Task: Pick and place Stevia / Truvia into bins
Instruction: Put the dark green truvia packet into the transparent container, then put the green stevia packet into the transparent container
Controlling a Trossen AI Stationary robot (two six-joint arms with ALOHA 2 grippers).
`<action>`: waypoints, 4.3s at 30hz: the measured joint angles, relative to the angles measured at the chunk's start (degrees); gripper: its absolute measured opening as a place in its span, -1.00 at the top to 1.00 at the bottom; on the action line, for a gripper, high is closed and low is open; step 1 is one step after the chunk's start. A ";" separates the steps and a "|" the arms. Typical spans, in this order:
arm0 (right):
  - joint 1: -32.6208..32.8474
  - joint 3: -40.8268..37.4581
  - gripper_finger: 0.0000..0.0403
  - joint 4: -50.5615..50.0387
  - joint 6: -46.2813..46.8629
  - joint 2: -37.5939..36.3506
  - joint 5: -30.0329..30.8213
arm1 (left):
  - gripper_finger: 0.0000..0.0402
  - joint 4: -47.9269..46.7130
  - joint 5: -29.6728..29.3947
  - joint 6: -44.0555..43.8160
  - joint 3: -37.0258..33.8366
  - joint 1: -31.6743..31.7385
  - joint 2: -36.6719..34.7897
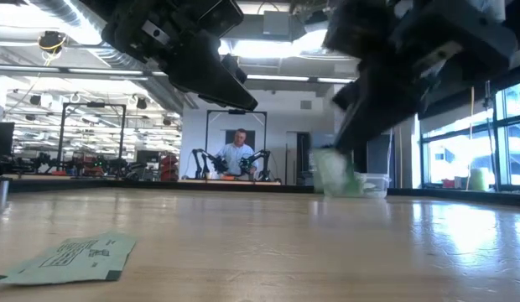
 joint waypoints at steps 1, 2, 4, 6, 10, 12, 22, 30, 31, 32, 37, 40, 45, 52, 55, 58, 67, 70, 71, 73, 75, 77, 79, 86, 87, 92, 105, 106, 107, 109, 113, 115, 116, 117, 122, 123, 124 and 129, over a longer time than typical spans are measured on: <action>-0.19 -0.08 1.00 -2.78 0.06 -2.30 1.28 | 0.76 -0.02 0.00 0.00 0.00 0.00 0.00; -0.56 -0.11 1.00 -4.61 0.06 -4.52 2.68 | 0.76 -0.02 0.00 0.00 0.00 0.00 0.00; -1.54 -0.06 1.00 -8.30 0.26 -9.70 6.86 | 0.76 -0.44 0.00 0.00 0.02 0.00 0.00; -3.09 0.02 1.00 -12.75 1.57 -14.81 12.30 | 0.76 -0.73 -0.02 0.00 0.02 0.02 0.00; -8.86 0.04 1.00 -21.63 4.93 -23.91 21.73 | 0.76 -0.94 -0.02 0.44 0.02 0.02 0.00; -13.21 0.07 1.00 -24.77 6.29 -27.35 22.30 | 0.76 -0.94 -0.02 1.09 0.02 0.02 0.00; -37.16 0.07 1.00 -28.02 4.47 -27.88 15.10 | 0.76 -1.07 -0.02 1.97 0.02 0.07 0.00; -50.32 0.07 1.00 -23.73 0.56 -18.94 10.61 | 0.76 -1.10 -0.01 1.97 0.02 0.07 0.00; -51.55 0.07 1.00 -22.43 -0.18 -17.75 8.78 | 0.76 -1.13 0.00 1.97 0.02 0.07 0.00; -52.61 0.10 1.00 -21.12 -0.78 -16.60 7.42 | 0.76 -1.20 0.00 1.97 0.02 0.07 0.00; -56.03 0.12 1.00 -17.73 -1.52 -11.51 6.88 | 0.76 -1.32 0.00 1.65 0.02 0.07 0.00; -57.05 0.13 1.00 -17.81 -1.45 -9.14 4.41 | 0.76 -1.64 0.00 1.53 0.02 0.07 0.00; -57.45 0.13 0.96 -17.85 -1.59 -6.25 3.08 | 0.75 -2.33 0.00 1.49 0.02 0.07 0.00; -57.47 0.17 0.80 -18.14 -2.21 -5.95 3.13 | 0.75 -2.34 0.00 1.49 0.02 0.07 0.00; -57.47 0.20 0.64 -18.13 -3.05 -6.23 3.15 | 0.76 -2.34 0.00 1.49 0.02 0.07 0.00; -57.47 0.40 0.44 -18.66 -2.83 -6.89 4.97 | 0.75 -2.34 0.00 1.49 0.02 0.07 0.00; -51.61 1.61 0.18 -20.47 -3.10 -15.56 6.79 | 0.75 -2.27 4.39 6.79 0.02 -0.62 0.00; -45.37 0.80 0.18 -20.05 -1.43 -18.63 6.71 | 0.75 -2.21 7.08 7.50 0.02 -2.05 0.00; -42.92 0.38 0.18 -19.89 -0.44 -19.39 6.76 | 0.75 -2.21 7.31 6.68 0.02 -2.61 0.00; -37.82 -0.53 0.18 -19.12 1.67 -20.38 6.76 | 0.74 -2.24 7.30 4.82 0.02 -3.69 0.00; -32.45 -1.49 0.18 -16.75 3.08 -20.80 6.64 | 0.69 -2.34 7.23 4.49 0.02 -5.05 0.00; -27.90 -2.23 0.18 -14.09 4.27 -20.78 6.54 | 0.61 -2.29 7.17 4.46 0.02 -6.56 0.00; -24.05 -2.43 0.18 -11.99 5.18 -20.70 7.30 | 0.51 -2.21 7.13 3.62 0.02 -7.94 0.00; -17.07 -2.43 0.18 -6.14 6.20 -21.18 7.66 | 0.41 -2.20 3.77 1.42 0.05 -13.18 0.85; -16.88 -2.43 0.18 -5.81 6.20 -21.14 7.70 | 0.42 -2.22 3.69 0.79 0.04 -13.77 1.34; -16.86 -2.43 0.18 -4.69 6.22 -21.12 7.83 | 0.48 -0.81 2.98 -3.23 0.24 -15.85 5.36; -16.86 -2.43 0.18 -3.49 9.01 -21.12 7.81 | 0.48 -2.82 -2.60 -1.72 5.36 -19.49 15.21; -16.86 -2.43 0.18 -3.47 9.04 -21.11 7.81 | 0.49 -3.47 -3.41 -1.66 5.81 -19.61 15.82; -16.86 -2.43 0.18 -3.47 9.02 -21.12 7.81 | 0.50 -4.21 -4.01 -1.60 6.09 -19.75 16.34; -16.86 -2.43 0.18 -3.49 9.02 -21.12 7.78 | 0.51 -6.23 -5.27 -1.92 6.48 -19.86 17.12; -16.86 -2.43 0.18 -3.60 9.00 -21.12 7.70 | 0.53 -8.89 -6.21 -3.63 6.85 -19.96 17.49; -16.86 -2.43 0.18 -3.63 8.98 -21.10 7.67 | 0.55 -9.57 -6.32 -3.93 6.88 -19.98 17.51; -16.86 -2.43 0.18 -3.67 8.96 -21.10 7.67 | 0.56 -9.77 -6.34 -3.93 6.86 -20.09 17.51; -16.86 -2.43 0.18 -3.78 8.94 -21.10 7.67 | 0.58 -9.97 -6.41 -3.77 6.86 -20.17 17.51; -16.86 -2.43 0.18 -3.92 8.86 -21.10 7.67 | 0.65 -12.46 -6.32 -3.56 6.86 -20.50 17.51; -16.86 -2.43 0.18 -3.99 8.82 -21.10 7.67 | 0.66 -13.21 -5.96 -4.13 6.86 -20.48 17.49; -16.86 -2.43 0.18 -4.12 8.82 -21.10 7.67 | 0.67 -13.72 -5.84 -4.82 6.87 -20.48 17.46; -16.86 -2.43 0.18 -4.30 8.58 -21.10 7.67 | 0.72 -14.36 -5.41 -5.93 6.86 -20.46 17.42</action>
